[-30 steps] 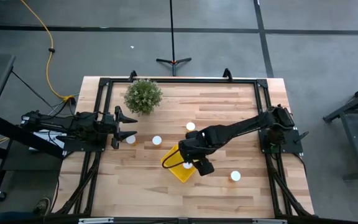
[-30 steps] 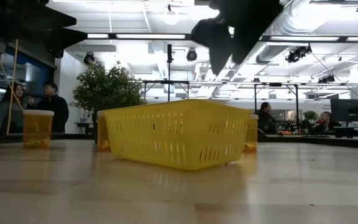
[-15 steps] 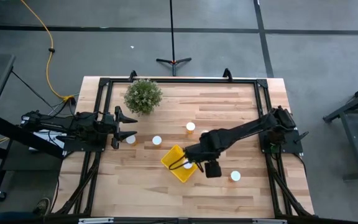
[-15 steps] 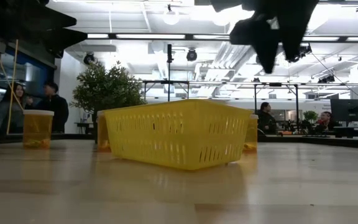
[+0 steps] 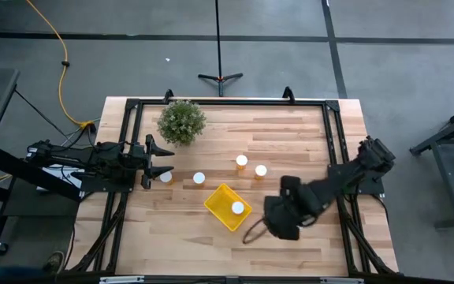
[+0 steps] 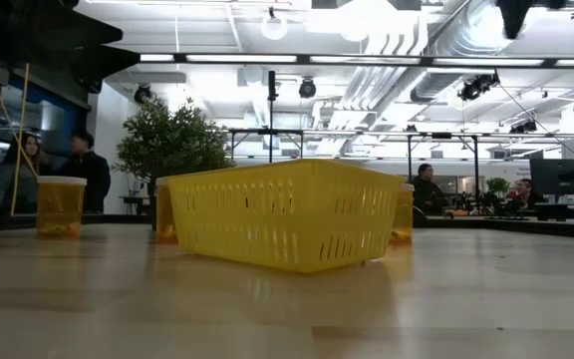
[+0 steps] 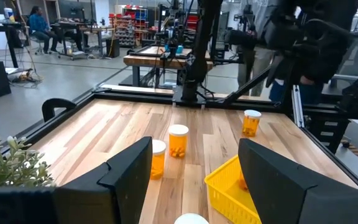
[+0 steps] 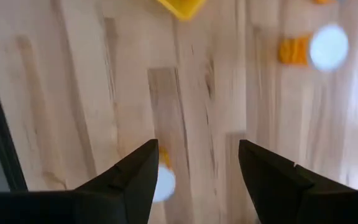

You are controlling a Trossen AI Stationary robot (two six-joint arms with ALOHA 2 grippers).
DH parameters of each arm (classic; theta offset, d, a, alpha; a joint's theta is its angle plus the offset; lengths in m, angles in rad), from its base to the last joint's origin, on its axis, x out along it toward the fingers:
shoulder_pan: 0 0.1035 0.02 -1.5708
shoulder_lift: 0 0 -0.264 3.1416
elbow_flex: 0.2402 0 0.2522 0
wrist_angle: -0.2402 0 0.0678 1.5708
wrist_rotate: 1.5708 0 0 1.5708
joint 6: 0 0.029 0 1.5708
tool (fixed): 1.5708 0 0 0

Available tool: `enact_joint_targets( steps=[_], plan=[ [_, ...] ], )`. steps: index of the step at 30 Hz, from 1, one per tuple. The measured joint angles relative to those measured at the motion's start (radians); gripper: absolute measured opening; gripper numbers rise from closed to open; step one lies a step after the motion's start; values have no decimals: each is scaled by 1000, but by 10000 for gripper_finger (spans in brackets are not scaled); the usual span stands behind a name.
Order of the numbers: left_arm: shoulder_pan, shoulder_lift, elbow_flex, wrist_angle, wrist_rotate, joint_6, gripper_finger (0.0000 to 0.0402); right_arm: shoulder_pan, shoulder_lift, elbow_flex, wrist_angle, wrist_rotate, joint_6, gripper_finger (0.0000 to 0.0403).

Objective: Pick and place pill bottles into a basket
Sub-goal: Put the pill bottle into the yellow transparent bin

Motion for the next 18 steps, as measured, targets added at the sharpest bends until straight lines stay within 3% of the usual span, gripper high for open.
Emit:
enact_joint_targets(
  steps=[6,14,18],
  plan=[
    [0,0,0,0,0,0,276,65,0,0,-94,60,239,222],
    [0,0,0,0,0,0,276,106,2,-53,-52,14,327,300],
    [0,0,0,-1,0,0,276,146,-3,-141,49,20,285,321]
  ],
)
